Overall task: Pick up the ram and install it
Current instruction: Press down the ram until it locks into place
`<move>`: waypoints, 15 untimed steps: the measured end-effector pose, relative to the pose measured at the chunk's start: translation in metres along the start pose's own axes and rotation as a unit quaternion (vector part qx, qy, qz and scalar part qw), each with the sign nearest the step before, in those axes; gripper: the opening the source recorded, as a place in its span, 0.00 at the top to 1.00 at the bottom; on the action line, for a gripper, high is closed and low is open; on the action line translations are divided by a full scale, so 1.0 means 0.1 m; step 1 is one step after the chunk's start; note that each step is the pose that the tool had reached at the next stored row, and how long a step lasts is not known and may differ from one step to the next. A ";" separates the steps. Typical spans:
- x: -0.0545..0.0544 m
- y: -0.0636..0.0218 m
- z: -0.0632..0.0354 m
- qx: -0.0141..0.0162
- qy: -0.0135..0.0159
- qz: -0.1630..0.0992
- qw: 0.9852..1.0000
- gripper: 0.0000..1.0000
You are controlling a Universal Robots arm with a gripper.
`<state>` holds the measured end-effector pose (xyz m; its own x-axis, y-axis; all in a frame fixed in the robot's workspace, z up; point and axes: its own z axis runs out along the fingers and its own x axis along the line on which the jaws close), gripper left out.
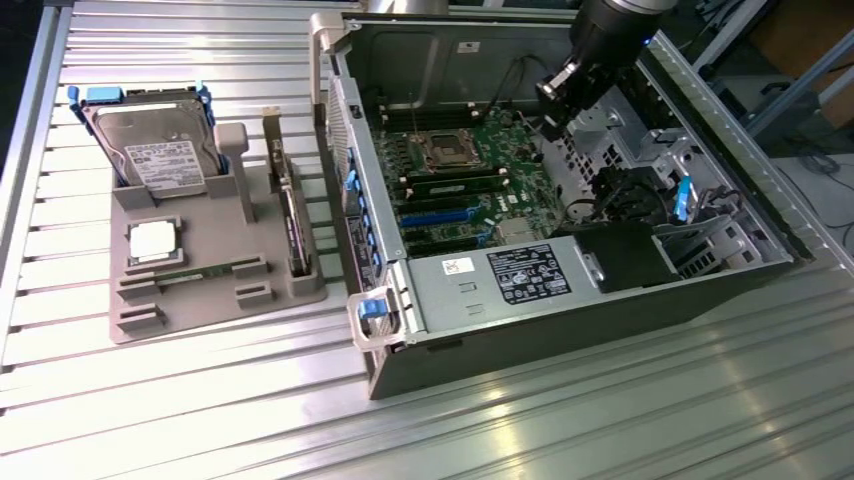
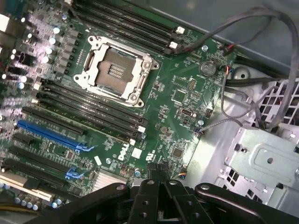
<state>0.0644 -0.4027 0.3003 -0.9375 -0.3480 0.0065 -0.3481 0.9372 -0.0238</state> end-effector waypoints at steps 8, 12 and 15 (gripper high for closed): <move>0.00 0.000 0.002 -0.001 0.002 0.097 0.995 0.90; 0.00 0.000 0.003 -0.001 0.004 0.164 0.986 0.90; 0.00 0.000 0.003 -0.001 0.004 0.185 0.983 0.90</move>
<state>0.0644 -0.4027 0.2999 -0.9998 0.0169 0.0065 0.0167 0.9996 -0.0239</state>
